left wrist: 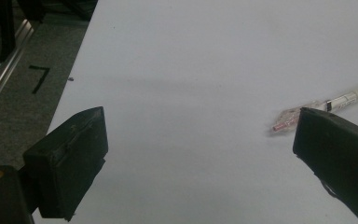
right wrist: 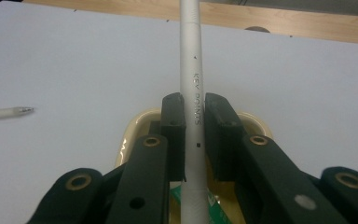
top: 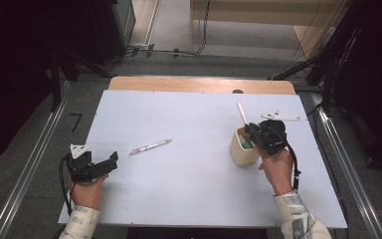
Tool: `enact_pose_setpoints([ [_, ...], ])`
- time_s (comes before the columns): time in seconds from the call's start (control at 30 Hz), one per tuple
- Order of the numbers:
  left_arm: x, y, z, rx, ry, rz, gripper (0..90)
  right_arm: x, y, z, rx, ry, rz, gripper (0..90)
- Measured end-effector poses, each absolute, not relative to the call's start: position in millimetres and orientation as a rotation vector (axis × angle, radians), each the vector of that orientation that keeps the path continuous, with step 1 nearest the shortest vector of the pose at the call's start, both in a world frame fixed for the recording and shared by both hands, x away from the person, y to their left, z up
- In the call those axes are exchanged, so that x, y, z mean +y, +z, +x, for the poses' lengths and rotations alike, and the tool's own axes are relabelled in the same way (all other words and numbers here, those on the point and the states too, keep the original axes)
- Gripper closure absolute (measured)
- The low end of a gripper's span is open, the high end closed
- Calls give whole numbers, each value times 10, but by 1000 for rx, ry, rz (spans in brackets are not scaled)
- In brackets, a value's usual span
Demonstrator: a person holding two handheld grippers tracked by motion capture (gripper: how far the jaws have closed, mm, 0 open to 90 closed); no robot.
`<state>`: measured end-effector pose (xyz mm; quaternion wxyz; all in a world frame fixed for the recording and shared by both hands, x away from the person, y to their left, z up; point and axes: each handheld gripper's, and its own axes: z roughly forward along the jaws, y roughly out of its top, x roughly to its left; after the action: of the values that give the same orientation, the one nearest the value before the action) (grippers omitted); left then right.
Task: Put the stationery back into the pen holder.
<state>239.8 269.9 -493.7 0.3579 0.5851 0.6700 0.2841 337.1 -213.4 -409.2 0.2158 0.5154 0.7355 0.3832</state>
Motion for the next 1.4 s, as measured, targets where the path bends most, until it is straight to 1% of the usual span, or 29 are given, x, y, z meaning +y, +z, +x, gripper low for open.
enact_pose_setpoints([
  [1.07,2701,-4936,2398,1730,729,1506,38,-2200,-4086,3331,2072,1007,1488,756],
  [1.1,2701,-4936,2398,1730,729,1507,38,-2201,-4089,3331,2075,1003,1489,746],
  [1.17,2701,-4934,2397,1728,730,1508,38,-2211,-4091,3328,2077,1018,1500,696],
  [1.3,2702,-4933,2395,1731,731,1505,38,-2227,-4078,3313,2076,1032,1497,657],
  [1.4,2700,-4933,2395,1729,731,1508,38,-2239,-4063,3297,2079,1056,1481,590],
])
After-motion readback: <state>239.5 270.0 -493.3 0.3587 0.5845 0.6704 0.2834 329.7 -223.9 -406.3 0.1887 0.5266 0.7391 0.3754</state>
